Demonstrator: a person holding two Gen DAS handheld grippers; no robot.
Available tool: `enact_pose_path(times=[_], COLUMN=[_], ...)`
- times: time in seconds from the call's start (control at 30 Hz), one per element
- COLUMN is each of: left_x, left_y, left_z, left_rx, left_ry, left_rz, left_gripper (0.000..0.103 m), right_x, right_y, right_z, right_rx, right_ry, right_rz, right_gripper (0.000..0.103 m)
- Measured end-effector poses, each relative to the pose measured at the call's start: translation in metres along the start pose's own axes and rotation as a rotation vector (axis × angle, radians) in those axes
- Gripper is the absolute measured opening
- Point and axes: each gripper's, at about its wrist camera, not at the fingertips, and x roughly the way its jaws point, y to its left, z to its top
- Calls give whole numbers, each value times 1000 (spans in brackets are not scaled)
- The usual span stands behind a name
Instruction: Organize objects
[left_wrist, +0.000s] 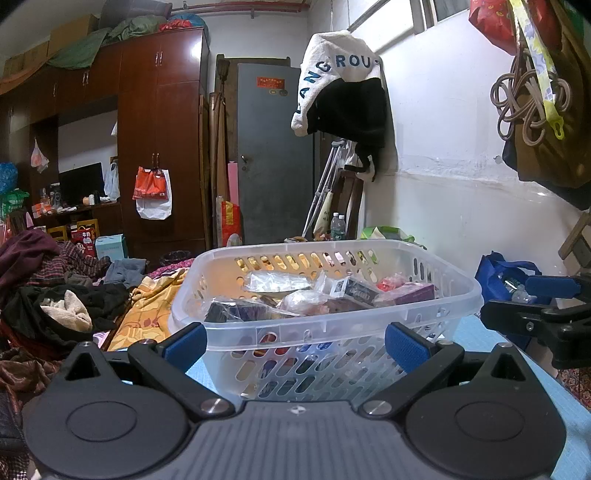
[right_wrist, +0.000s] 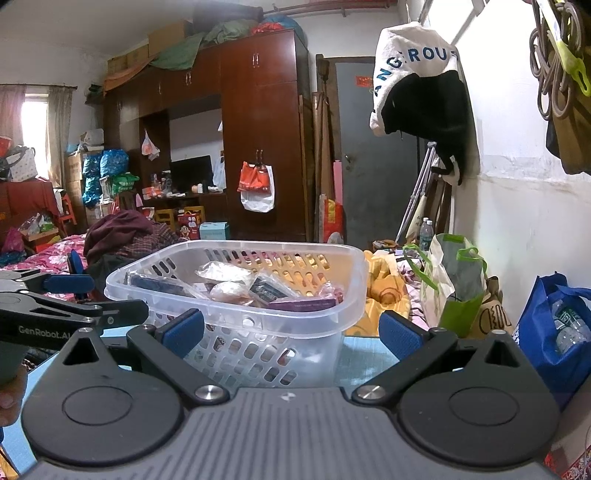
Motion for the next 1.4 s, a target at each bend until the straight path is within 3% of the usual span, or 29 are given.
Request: enact_pose_path(times=[1.4], left_x=[2], left_y=[-8], left_z=[0], left_rx=[6], left_ry=[-12], left_rz=[17], left_gripper=[103], right_x=[-2], right_y=[-5], right_z=[0], right_rx=[2], right_ry=[-5], right_rz=[-10], right_gripper=[103])
